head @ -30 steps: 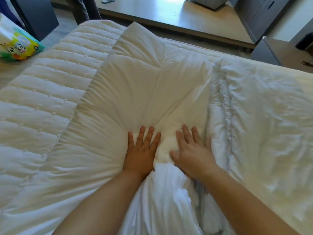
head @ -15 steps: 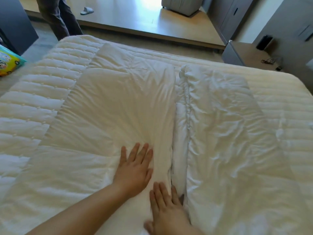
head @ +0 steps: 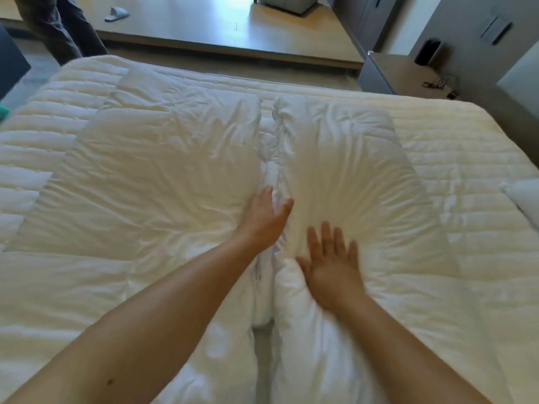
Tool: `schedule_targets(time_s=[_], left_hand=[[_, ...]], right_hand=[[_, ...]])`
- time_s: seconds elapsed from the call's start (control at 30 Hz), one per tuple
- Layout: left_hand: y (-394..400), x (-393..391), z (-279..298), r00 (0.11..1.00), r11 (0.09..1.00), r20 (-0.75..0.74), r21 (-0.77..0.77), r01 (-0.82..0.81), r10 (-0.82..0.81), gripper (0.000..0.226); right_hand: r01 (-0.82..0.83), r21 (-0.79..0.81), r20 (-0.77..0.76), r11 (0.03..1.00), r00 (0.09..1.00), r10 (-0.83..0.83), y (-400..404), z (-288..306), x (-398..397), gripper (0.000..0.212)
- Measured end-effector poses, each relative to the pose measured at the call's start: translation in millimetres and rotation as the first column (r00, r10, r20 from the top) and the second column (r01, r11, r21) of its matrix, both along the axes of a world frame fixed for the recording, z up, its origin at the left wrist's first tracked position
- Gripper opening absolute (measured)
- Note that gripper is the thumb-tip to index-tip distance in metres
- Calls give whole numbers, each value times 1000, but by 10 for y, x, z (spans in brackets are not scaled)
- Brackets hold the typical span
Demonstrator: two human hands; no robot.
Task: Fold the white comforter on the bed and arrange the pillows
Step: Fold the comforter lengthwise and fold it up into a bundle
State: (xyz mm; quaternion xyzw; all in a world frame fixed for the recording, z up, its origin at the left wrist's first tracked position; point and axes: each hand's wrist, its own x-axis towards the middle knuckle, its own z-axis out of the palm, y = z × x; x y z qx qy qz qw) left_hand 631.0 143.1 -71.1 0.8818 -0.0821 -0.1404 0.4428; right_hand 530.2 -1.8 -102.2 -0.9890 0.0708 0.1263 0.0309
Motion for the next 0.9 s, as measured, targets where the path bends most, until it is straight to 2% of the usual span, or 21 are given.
schedule_targets(time_s=[0.07, 0.13, 0.17, 0.2, 0.27, 0.33, 0.4, 0.43, 0.5, 0.53, 0.63, 0.73, 0.77, 0.83, 0.87, 0.9], left_hand=[[-266, 124, -111, 960, 991, -253, -31, -129, 117, 98], [-405, 191, -238, 909, 975, -363, -17, -223, 202, 114], [-456, 211, -262, 890, 966, -392, -16, -259, 233, 112], [-518, 218, -259, 877, 955, -409, -42, -295, 253, 101], [-673, 209, -202, 859, 920, -440, -157, -360, 261, 59], [-780, 216, -139, 839, 887, -515, -284, -364, 179, 29], [-809, 183, -146, 814, 871, -578, -364, -329, 66, 22], [-818, 179, -202, 814, 886, -579, -351, -303, 49, 28], [-820, 180, -400, 839, 950, -534, -197, -243, 104, 47], [-824, 171, -497, 870, 966, -466, -107, -234, 159, 52], [-778, 16, -584, 916, 970, -359, -88, -226, 181, 59], [-596, -371, -552, 944, 995, -321, 89, -43, 69, 77], [-534, -507, -553, 941, 992, -335, 130, 6, 38, 80], [-457, -718, -568, 906, 998, -421, 59, -15, 38, 72], [-467, -809, -556, 863, 995, -501, -25, -92, 68, 64], [-498, -901, -530, 784, 973, -612, -102, -208, 104, 58]], right_hand=[[-1, -1, -63, 1000, 998, 1, 2, -348, -2, 88], [2, -14, -113, 1000, 994, -3, -19, -508, 11, 88], [-3, -21, -115, 1000, 993, 1, -36, -524, 25, 90], [-8, -8, -103, 1000, 995, 7, -59, -488, 22, 94], [3, 80, -38, 997, 999, 0, -152, -307, -28, 107], [26, 204, 128, 979, 990, -53, -293, -99, -114, 100], [-42, 204, 334, 978, 942, -29, -373, -7, -223, 83], [-97, 153, 362, 983, 932, 36, -365, -39, -273, 75], [-203, 88, 229, 975, 957, 178, -292, -244, -331, 67], [-209, 77, 137, 975, 971, 197, -275, -392, -334, 66], [-171, 122, -24, 978, 984, 176, -382, -625, -221, 72], [-201, 153, 11, 967, 979, 202, -553, -726, -97, 95], [-190, 199, 4, 961, 981, 193, -573, -678, -71, 96], [-147, 331, -2, 932, 988, 157, -566, -490, -50, 76], [-122, 406, 8, 906, 992, 130, -558, -405, -67, 61], [-103, 469, 43, 877, 995, 94, -561, -313, -84, 52]])
